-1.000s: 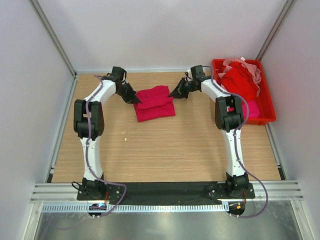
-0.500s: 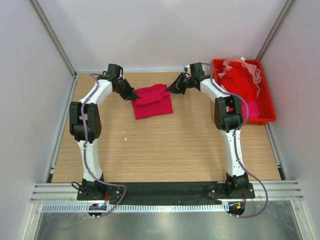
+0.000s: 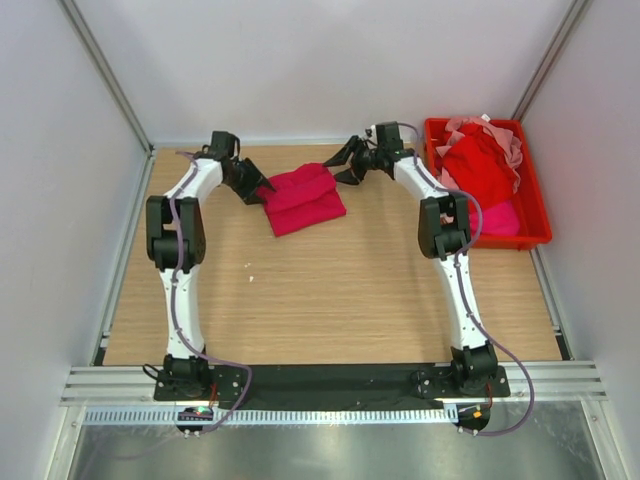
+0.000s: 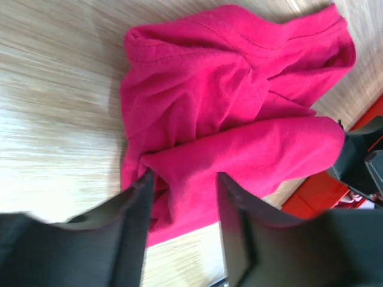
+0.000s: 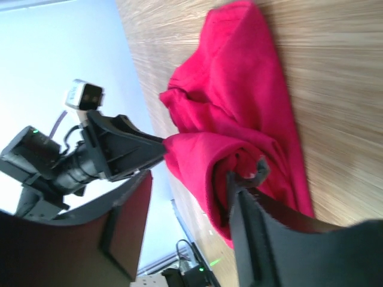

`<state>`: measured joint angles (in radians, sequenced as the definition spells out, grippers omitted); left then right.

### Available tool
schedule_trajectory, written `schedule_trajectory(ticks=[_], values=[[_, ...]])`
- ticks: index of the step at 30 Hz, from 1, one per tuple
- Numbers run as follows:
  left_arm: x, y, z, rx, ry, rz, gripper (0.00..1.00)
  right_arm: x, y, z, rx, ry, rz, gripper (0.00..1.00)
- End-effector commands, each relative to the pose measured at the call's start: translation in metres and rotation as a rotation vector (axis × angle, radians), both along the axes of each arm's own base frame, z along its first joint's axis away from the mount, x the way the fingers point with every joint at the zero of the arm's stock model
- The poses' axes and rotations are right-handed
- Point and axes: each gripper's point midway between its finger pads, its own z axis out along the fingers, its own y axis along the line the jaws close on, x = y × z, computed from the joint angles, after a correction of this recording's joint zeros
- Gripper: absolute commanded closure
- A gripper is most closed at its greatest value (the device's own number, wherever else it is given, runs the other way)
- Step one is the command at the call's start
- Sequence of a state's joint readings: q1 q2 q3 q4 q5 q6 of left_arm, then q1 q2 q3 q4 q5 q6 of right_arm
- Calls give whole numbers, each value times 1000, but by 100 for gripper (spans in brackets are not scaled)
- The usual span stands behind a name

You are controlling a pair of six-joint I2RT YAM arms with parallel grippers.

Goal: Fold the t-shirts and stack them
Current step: Fold the tshirt

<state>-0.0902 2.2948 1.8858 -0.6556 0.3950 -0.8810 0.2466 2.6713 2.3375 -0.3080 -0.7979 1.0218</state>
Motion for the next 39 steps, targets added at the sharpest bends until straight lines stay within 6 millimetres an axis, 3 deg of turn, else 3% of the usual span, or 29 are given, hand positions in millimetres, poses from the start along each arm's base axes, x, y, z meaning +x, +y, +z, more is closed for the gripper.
schedule_trajectory(ticks=[1,3,4,6,8,9,10,11,12,16,21,27,39], values=[[10,6,57,9,-139,4,50,3,-18,59,-29,-103,-10,39],[4,11,60,30,-146,5,42,1,-34,68,-96,-153,-11,32],[2,16,73,46,-173,2,39,-5,-40,62,-123,-124,-6,30],[-11,25,70,74,-147,8,33,-10,-56,63,-183,-158,4,25],[-19,39,78,118,-162,19,31,-19,-70,49,-269,-126,7,20],[-31,41,66,125,-128,15,31,-23,-74,46,-310,-147,30,20],[-38,41,70,116,-128,8,31,-33,-77,36,-330,-106,46,20],[-44,38,68,104,-122,-4,33,-38,-75,32,-326,-93,61,20],[-57,35,52,93,-80,-15,34,-43,-76,28,-322,-81,70,20],[-82,16,35,36,-37,-43,34,-66,-73,5,-349,-43,111,21],[-88,-7,17,-28,12,-44,33,-78,-67,-17,-352,-6,131,22],[-101,-19,-7,-20,99,-25,33,-89,-64,-32,-375,22,150,24],[-108,-19,-35,0,209,19,40,-96,-55,-58,-396,57,171,32]])
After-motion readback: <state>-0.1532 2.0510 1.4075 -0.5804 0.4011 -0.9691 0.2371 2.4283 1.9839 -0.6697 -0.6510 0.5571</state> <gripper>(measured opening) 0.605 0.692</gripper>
